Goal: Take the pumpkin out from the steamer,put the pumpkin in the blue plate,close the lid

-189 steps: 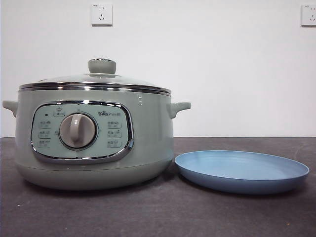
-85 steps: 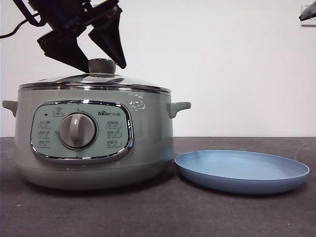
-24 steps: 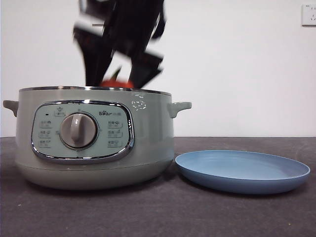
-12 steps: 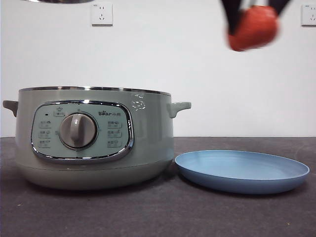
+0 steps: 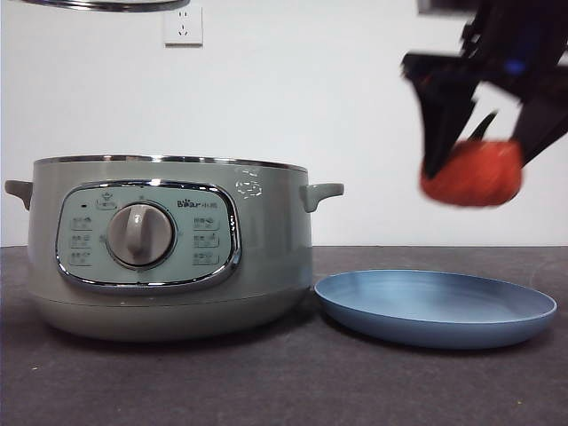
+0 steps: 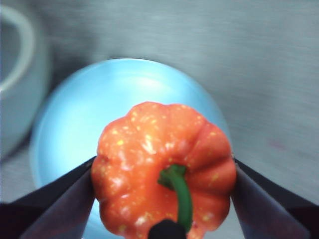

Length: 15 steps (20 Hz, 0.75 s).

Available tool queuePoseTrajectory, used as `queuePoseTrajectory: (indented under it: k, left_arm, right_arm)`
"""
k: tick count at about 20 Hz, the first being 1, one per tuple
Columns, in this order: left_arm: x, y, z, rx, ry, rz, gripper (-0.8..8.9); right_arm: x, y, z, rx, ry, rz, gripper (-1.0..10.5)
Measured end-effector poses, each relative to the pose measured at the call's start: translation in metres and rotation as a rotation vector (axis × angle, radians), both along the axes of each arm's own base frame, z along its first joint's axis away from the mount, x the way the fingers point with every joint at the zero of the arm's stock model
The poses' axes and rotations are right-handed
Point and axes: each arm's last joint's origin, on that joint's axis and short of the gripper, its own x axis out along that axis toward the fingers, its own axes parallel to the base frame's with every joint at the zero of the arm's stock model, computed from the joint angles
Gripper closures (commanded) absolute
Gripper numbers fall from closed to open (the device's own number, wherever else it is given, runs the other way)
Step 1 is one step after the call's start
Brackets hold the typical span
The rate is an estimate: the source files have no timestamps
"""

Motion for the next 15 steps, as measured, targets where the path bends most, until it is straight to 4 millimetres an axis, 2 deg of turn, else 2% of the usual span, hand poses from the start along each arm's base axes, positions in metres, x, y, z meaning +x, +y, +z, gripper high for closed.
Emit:
queuePoseTrajectory:
  k: [3,9,11,14,15]
  left_arm:
    - [0.004,-0.002,-0.002,0.006,0.012,0.0,8.2]
    - [0.007,-0.004,-0.004,0.012,0.023,0.0,8.2]
    - [0.007,-0.004,-0.004,0.012,0.023,0.0,8.2]
    - [0.007,-0.004,-0.004,0.012,0.022,0.0,8.2]
    - [0.007,-0.004,-0.004,0.012,0.023,0.0,8.2]
  right_arm:
    - [0.013,0.01,-0.02,0.039,0.024,0.039,9.4]
    - [0.036,0.023,-0.067,-0.011,0.136,0.063,9.3]
    - [0.041,0.026,-0.081,-0.03,0.172,0.062,7.5]
    - [0.042,0.027,-0.082,-0.027,0.165,0.061,4.0]
    - [0.042,0.027,-0.082,-0.027,0.165,0.061,3.4]
